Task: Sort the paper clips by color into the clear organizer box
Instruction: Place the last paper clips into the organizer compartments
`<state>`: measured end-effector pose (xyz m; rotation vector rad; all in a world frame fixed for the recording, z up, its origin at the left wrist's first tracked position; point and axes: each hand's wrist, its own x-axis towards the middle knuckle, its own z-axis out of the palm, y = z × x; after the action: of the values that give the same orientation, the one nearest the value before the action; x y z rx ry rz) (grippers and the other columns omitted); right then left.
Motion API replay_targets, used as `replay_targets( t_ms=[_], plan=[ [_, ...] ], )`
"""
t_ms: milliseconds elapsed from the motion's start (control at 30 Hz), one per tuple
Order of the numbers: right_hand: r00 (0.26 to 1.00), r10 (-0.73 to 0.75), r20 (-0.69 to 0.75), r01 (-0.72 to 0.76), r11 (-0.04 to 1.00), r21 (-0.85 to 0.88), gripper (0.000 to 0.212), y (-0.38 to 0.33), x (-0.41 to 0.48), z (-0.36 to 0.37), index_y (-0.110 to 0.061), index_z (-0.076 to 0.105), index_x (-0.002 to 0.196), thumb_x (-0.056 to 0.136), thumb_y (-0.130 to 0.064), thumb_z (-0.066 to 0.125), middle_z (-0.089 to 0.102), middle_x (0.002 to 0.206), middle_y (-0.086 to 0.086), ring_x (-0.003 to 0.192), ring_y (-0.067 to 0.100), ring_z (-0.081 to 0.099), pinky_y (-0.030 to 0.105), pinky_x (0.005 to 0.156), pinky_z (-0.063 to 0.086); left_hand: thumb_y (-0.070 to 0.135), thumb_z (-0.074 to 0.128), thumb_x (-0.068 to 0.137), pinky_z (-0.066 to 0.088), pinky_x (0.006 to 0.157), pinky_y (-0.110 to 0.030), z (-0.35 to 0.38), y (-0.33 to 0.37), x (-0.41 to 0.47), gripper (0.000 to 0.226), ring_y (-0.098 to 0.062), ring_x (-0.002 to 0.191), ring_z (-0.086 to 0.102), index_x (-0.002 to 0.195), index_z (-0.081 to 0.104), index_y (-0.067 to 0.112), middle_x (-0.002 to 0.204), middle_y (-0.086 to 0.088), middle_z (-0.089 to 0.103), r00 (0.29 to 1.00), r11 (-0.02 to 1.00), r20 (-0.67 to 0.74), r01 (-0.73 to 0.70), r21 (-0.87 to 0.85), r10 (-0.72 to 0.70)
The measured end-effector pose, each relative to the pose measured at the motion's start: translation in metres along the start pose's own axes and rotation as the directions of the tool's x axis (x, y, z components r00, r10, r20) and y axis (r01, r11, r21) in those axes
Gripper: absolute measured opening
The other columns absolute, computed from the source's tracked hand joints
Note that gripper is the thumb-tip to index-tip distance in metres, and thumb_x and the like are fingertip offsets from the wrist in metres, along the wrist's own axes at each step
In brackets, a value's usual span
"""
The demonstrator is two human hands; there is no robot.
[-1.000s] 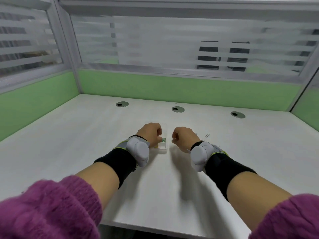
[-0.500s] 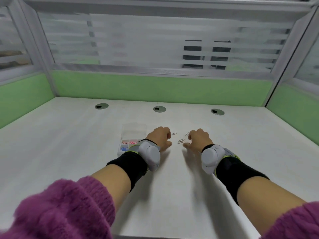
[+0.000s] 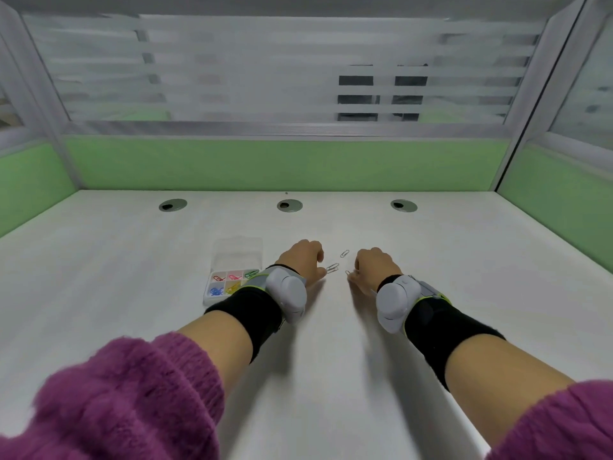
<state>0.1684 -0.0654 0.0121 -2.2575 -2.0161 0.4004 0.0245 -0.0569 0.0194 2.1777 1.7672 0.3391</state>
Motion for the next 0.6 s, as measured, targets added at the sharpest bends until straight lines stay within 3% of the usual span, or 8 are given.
replay_targets(
  t_ms=[300,600],
  plan=[
    [1.0,-0.023,-0.015,0.023,0.999,0.036,0.027,0.005,0.007,-0.003,-0.004,0.062,0.113,0.091,-0.005,0.045,0.063,0.122,0.014,0.113,0.032,0.059,0.034,0.09,0.049,0.023,0.06,0.088,0.045,0.094,-0.037,0.009,0.011,0.015,0.032,-0.03,0.114,0.055,0.117,0.056,0.01,0.126,-0.011,0.055,0.999,1.0,0.031,0.006,0.025,-0.007],
    [0.997,-0.076,-0.019,0.076,0.997,-0.002,0.027,0.003,0.007,-0.004,-0.002,0.06,0.115,0.092,-0.003,0.044,0.063,0.121,0.016,0.111,0.033,0.06,0.034,0.088,0.049,0.014,0.056,0.092,0.047,0.091,-0.033,0.009,0.016,0.022,0.022,-0.03,0.115,0.058,0.111,0.064,0.009,0.123,-0.01,0.063,0.999,0.995,0.049,0.003,0.101,-0.008]
  ],
)
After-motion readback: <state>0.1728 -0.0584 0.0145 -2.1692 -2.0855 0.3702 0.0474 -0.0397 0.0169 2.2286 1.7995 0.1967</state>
